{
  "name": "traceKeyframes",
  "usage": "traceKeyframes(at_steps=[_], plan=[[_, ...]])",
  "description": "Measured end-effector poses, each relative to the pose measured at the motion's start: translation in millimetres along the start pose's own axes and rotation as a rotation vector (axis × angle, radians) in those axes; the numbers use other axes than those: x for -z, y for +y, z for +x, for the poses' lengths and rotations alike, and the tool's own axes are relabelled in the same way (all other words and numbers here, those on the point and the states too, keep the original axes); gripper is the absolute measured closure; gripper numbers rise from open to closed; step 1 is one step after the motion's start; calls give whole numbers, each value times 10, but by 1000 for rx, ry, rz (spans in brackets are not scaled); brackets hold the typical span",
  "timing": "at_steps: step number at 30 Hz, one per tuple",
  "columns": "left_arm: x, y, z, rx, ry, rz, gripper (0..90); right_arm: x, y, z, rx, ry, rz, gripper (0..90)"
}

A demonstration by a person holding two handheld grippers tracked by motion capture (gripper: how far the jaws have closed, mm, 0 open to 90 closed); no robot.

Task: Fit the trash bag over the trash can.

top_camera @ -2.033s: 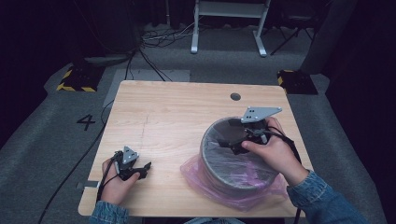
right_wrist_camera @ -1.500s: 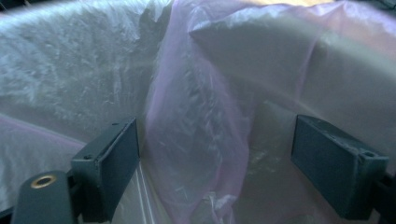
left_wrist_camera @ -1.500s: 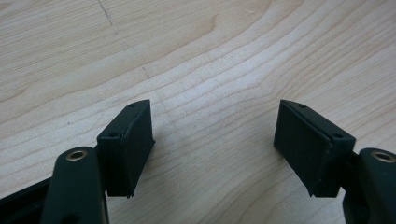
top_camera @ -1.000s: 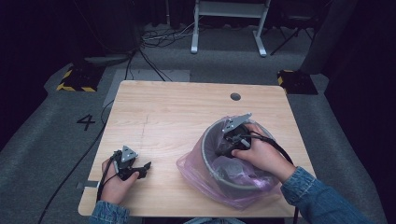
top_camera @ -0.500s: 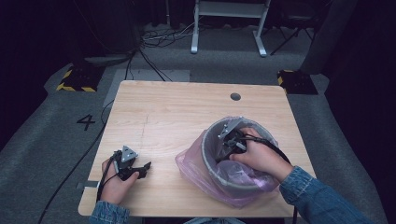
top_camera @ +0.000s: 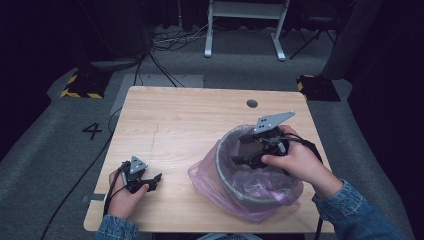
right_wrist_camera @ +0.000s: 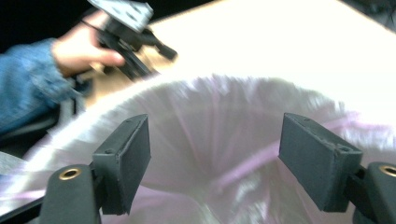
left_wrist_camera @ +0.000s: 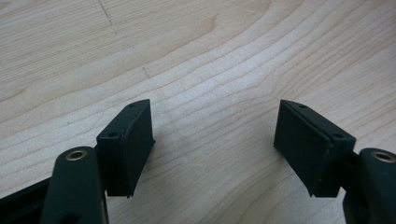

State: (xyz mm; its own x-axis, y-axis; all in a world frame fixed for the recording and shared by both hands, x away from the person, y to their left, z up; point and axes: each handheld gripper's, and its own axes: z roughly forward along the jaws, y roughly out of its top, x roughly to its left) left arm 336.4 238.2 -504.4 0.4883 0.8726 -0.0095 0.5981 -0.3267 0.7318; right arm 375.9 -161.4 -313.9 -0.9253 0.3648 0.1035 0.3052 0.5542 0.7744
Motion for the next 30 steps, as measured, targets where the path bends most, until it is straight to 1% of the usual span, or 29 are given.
traceKeyframes(at_steps=[1, 3, 6, 10, 13, 17, 18, 19, 20, 22, 24, 26, 30], plan=[[0, 0, 0, 1, 0, 0, 282, 22, 10, 14, 11, 16, -14, 242], [0, 0, 0, 0, 0, 0, 282, 79, 31, 56, 40, 78, -56, 242], [0, 0, 2, -1, 1, 0, 282, 115, 17, 96, 76, 131, -76, 238], [0, 0, 1, -1, 1, 0, 282, 101, -27, 112, 101, 148, -71, 224], [0, 0, 1, -1, 1, 0, 281, 79, -61, 126, 121, 173, -59, 221], [0, 1, 2, -2, 1, 0, 281, 5, -112, 213, 186, 199, -1, 221], [0, 0, 1, -1, 1, 0, 281, -11, -120, 228, 194, 203, 9, 222], [0, 0, 1, -1, 1, 0, 282, -39, -134, 247, 205, 205, 30, 223], [0, 0, -1, 0, 0, 0, 281, -59, -143, 254, 211, 202, 46, 224], [0, 0, -1, 0, 0, 0, 281, -123, -177, 255, 229, 180, 97, 222], [0, 0, 2, -1, 1, 0, 282, -205, -225, 246, 235, 170, 147, 212], [0, 0, 2, -1, 0, 0, 281, -267, -256, 245, 232, 171, 175, 210], [0, 0, 2, -1, 0, 0, 281, -409, -303, 231, 210, 120, 225, 177]])
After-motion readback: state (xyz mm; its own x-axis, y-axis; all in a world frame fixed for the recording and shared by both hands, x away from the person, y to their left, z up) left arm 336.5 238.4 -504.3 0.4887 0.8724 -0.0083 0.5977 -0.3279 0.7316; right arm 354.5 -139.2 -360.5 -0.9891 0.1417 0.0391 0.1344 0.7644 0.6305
